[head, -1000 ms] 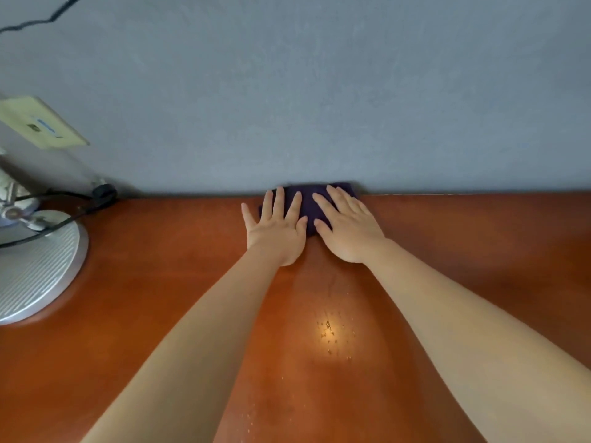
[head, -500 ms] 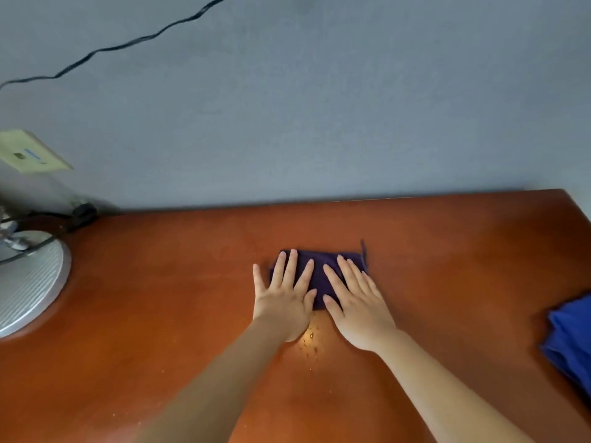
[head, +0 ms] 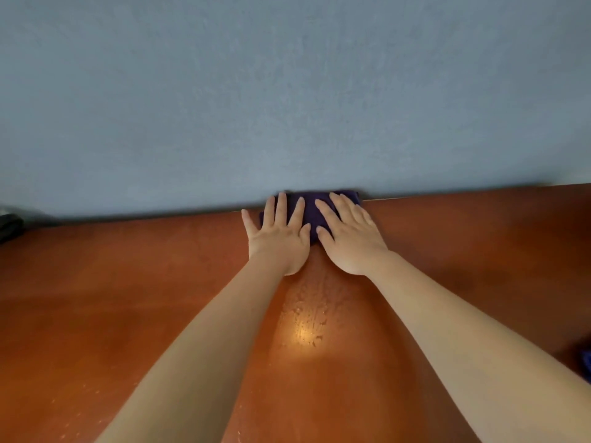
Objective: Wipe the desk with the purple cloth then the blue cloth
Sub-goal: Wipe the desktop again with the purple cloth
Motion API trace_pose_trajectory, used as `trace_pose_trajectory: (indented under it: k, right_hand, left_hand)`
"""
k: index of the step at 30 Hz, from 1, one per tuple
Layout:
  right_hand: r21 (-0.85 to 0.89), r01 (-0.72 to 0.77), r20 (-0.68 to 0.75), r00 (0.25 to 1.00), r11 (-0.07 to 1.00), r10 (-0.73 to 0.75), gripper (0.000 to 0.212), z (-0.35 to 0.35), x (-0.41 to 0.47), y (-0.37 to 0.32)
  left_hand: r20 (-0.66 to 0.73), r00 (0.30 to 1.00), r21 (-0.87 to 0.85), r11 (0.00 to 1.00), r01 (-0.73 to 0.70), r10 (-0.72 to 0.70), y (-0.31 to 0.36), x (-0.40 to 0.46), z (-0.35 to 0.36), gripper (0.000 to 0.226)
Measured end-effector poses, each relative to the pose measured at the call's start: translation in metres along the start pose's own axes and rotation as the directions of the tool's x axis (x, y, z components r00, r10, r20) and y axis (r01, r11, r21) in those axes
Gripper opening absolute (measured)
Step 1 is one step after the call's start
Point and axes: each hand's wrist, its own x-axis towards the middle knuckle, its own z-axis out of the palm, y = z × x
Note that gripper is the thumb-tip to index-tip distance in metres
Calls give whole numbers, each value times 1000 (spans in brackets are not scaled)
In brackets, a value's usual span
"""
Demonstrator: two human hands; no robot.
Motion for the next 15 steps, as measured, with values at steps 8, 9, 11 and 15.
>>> trace_pose_trajectory:
  k: [8,9,11,15]
  right_hand:
    - [12,-27,60,998,1000,27,57,14,-67,-12]
    - [17,-35,67,997,999,33,57,18,-82,-15]
    - [16,-45,84,996,999,43,57,26,-117,-22]
    - [1,-66,122,990,998,65,63,42,-188,-39]
  left_hand:
    - [67,997,36,999,-33,31,8,-58,16,55]
    - [79,996,35,999,-41,38,10,-72,21,55]
    - [106,993,30,998,-53,50,13,-106,31,55]
    - [140,985,57,992,-113,104,18,-170,51,55]
